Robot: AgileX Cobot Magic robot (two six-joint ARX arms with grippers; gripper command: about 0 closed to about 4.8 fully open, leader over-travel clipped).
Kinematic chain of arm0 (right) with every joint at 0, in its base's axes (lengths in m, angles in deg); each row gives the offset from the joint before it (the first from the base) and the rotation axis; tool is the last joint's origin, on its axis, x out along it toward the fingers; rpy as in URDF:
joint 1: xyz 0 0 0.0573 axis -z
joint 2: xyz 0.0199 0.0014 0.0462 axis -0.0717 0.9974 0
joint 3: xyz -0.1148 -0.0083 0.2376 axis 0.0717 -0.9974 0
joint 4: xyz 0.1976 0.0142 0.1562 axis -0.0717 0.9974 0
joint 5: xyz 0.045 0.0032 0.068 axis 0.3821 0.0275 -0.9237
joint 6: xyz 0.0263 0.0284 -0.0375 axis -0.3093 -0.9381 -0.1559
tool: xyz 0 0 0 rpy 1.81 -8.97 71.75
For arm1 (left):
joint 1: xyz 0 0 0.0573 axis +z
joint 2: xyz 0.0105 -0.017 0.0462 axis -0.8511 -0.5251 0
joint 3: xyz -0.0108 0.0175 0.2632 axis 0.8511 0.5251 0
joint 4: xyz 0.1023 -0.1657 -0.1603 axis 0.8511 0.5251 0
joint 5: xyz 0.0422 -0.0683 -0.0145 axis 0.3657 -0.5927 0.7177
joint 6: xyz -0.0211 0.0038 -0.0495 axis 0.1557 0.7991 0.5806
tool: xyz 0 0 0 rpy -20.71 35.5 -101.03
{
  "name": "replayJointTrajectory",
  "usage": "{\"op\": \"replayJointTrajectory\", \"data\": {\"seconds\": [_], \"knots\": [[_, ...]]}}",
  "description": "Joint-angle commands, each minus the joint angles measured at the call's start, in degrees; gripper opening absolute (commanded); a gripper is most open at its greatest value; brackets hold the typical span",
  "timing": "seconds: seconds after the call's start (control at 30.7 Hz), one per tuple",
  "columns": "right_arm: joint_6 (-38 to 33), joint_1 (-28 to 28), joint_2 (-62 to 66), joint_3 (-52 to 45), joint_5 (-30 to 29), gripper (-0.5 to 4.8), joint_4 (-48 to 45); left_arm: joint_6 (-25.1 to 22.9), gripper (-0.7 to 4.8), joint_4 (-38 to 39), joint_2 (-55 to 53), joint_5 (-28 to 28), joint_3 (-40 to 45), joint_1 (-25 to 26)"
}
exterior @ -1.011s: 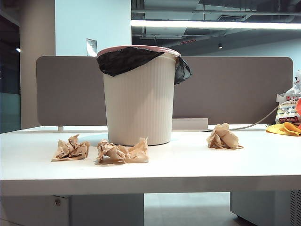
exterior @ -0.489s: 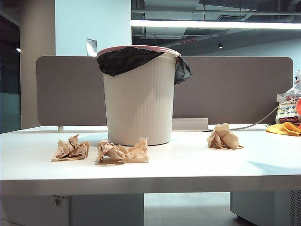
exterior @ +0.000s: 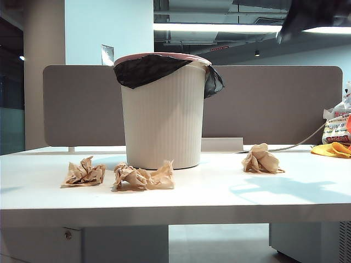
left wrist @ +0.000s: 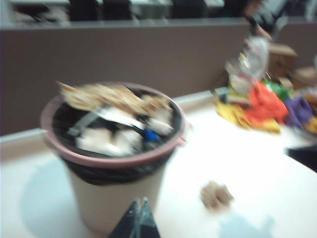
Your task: Pick up all the trash on the table and put it in the trash can.
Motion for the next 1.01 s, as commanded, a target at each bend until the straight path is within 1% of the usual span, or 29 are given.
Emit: {"op": "replayJointTrajectory", "data": {"seconds": [0.03,0.1,0.16,0.23,0.33,0.42,0.46,0.52,0.55,0.59,0.62,0.65,0.69,0.72,0.75,0.78,0.85,0.91,1.01], "knots": [[0.9,-0.5,4.3,0.4,3.2,-0.08,-2.3,-0.3,-0.06,0.2,-4.3,-0.7,-1.1,-0.7],[2.8,-0.7,6.9,0.4,4.3,-0.08,-3.5,-0.3,-0.06,0.0,-6.9,-2.1,-1.4,-0.8],[6.5,-0.9,9.6,0.4,4.5,-0.08,-4.7,-0.3,-0.06,-0.2,-9.3,-3.3,-1.4,-0.8],[9.9,-1.5,12.5,0.5,4.7,-0.08,-6.2,-0.3,-0.06,-0.2,-11.6,-3.4,-1.4,-0.7],[10.8,-1.7,17.2,1.2,6.0,-0.08,-7.5,-0.4,-0.06,-0.3,-14.3,-4.0,-1.4,-0.8],[10.8,-1.7,22.1,3.0,7.1,0.05,-7.5,-0.3,-0.06,-0.3,-16.7,-6.5,-1.4,-0.8],[10.8,-1.7,23.5,3.7,7.5,0.27,-7.5,-0.3,-0.06,-0.2,-17.2,-7.0,-1.4,-0.8],[10.9,-1.7,26.0,5.2,7.5,1.24,-7.6,-0.3,-0.06,-0.3,-18.2,-7.5,-1.4,-0.8],[11.2,-1.7,27.3,6.1,7.5,1.97,-7.9,-0.4,-0.05,-0.3,-18.5,-7.8,-1.4,-0.8],[11.2,-1.7,28.0,6.6,7.5,2.58,-8.3,-0.4,-0.01,-0.3,-18.7,-8.3,-1.4,-0.8],[11.2,-1.7,28.9,7.2,6.8,3.32,-8.9,-0.3,0.24,-0.3,-18.9,-8.6,-1.4,-0.8],[11.2,-1.7,29.6,7.5,6.1,3.77,-9.4,-0.3,0.99,-0.4,-19.1,-8.6,-1.4,-0.8],[11.3,-1.7,30.0,7.7,5.3,4.08,-9.7,-0.4,1.89,-0.3,-19.1,-8.6,-1.4,-0.8],[11.8,-1.7,30.5,7.7,5.1,4.35,-10.1,-0.3,3.01,-0.3,-19.1,-8.6,-1.4,-0.8],[12.3,-1.7,30.7,7.7,5.1,4.48,-10.1,-0.3,4.57,-0.3,-19.1,-8.7,-1.4,-0.8],[12.6,-1.7,31.1,7.7,5.2,4.58,-10.1,-0.3,4.79,-0.3,-19.2,-9.2,-1.4,-0.8],[12.7,-1.7,32.0,7.7,5.2,4.79,-9.8,-0.3,4.79,-0.2,-19.2,-11.2,-1.4,-0.8],[12.8,-1.7,33.2,7.8,5.7,4.79,-9.5,-0.3,4.79,0.0,-19.2,-14.1,-1.4,-0.8],[13.6,-1.7,35.1,7.8,5.7,4.79,-9.5,-0.3,4.79,0.1,-19.2,-15.2,-1.4,-0.9]]}}
